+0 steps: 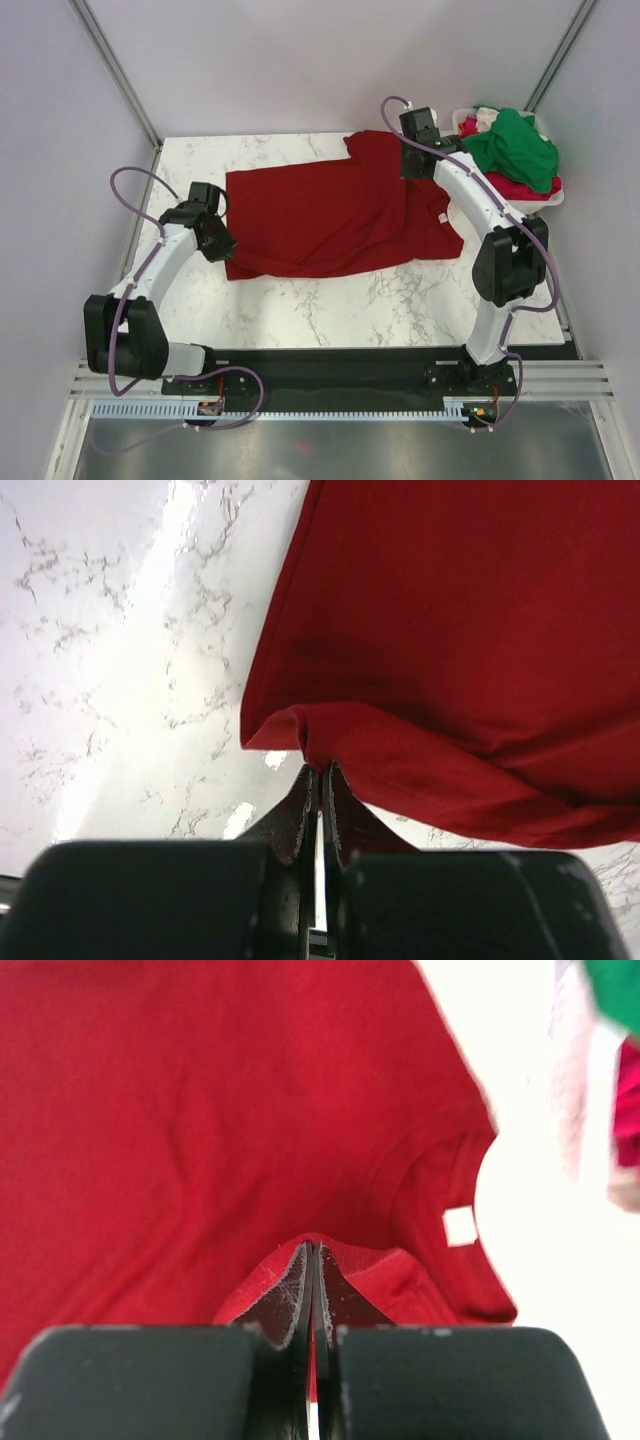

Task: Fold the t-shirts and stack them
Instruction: Fold the tshirt

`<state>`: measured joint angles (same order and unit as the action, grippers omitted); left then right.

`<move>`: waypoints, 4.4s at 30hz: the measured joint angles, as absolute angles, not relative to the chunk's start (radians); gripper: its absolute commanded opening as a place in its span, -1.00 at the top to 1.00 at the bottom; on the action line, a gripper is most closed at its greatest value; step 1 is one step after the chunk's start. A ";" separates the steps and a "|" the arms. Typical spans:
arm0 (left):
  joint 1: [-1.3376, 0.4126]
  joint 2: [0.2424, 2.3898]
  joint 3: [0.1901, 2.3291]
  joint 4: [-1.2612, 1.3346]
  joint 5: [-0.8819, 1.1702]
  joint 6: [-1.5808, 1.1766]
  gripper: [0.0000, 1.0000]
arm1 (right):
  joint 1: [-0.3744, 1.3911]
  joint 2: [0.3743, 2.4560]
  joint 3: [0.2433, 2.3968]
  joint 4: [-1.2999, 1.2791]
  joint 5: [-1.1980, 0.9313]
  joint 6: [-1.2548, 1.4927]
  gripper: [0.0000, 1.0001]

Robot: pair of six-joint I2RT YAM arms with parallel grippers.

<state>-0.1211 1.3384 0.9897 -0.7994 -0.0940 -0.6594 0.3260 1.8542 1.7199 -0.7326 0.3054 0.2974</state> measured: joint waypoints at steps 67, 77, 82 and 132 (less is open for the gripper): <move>-0.006 1.468 0.794 -0.522 0.063 -0.668 -0.60 | 0.031 1.635 1.115 -0.556 0.224 0.446 -0.45; -0.006 1.502 0.796 -0.449 0.044 -0.695 -0.57 | 0.004 1.753 1.124 -0.430 0.150 0.468 -0.07; -0.006 1.538 0.820 -0.431 0.035 -0.712 -0.09 | 0.004 1.800 1.124 -0.405 0.132 0.472 0.81; 0.015 1.280 0.915 -0.749 0.169 -0.567 -0.17 | 0.101 1.286 0.938 -0.548 -0.110 0.583 -0.26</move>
<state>0.0147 1.2804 0.9150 -0.7490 0.1688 -0.5674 0.1013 1.2861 0.9382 -0.5476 -0.1104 0.5831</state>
